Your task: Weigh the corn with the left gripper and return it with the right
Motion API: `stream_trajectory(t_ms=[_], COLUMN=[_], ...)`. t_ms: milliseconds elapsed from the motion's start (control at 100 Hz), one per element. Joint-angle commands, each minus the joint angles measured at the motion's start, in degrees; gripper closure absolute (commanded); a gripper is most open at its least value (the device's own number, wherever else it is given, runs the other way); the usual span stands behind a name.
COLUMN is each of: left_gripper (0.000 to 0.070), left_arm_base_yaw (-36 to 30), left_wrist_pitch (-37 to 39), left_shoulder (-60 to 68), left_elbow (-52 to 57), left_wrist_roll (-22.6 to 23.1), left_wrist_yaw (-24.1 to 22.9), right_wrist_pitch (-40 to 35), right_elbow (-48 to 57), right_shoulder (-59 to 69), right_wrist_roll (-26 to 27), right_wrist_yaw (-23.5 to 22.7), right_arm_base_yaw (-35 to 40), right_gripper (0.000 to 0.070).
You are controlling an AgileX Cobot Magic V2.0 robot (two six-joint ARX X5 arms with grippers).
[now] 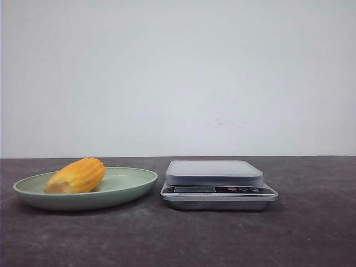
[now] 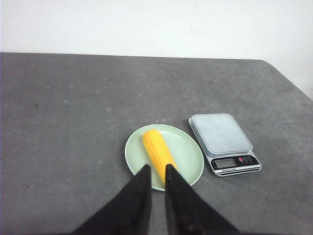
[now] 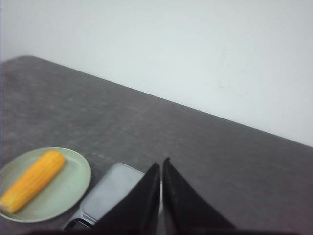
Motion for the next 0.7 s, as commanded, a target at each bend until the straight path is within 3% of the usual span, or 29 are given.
stream_trajectory(t_ms=[0,110,190,420,610,690], left_gripper=[0.0690,0.0690,0.0690,0.0690,0.0690,0.0690], left_arm_base_yaw=[-0.48,-0.48,-0.48,-0.48,-0.48,-0.48], left_wrist_pitch=[0.68,0.68,0.68,0.68,0.68,0.68], left_shoulder=[0.37,0.37,0.37,0.37,0.35,0.35], left_elbow=[1.07,1.07,1.07,1.07,1.09,1.09], left_wrist_roll=[-0.31,-0.31,-0.31,-0.31,-0.31,-0.31], left_wrist_yaw=[-0.26,-0.26,-0.26,-0.26,-0.26,-0.26], right_wrist_pitch=[11.69,37.07,44.70,35.69,36.98,31.04], right_elbow=[-8.48,-25.11,-34.14,-48.87,-59.04,-59.08], right_shoulder=[-1.84,-8.20,-13.49,-29.03,-35.10,-36.50], right_wrist_roll=[-5.92,-7.56,-6.54,0.39,2.67,3.37], right_wrist_yaw=[-9.16,-14.82,-14.82,-13.64,-21.53,-24.87], right_arm_base_yaw=[-9.40,-20.74,-25.16,-32.30,-35.08,-36.11], right_gripper=[0.0700,0.0700,0.0700,0.0700,0.0700,0.0700])
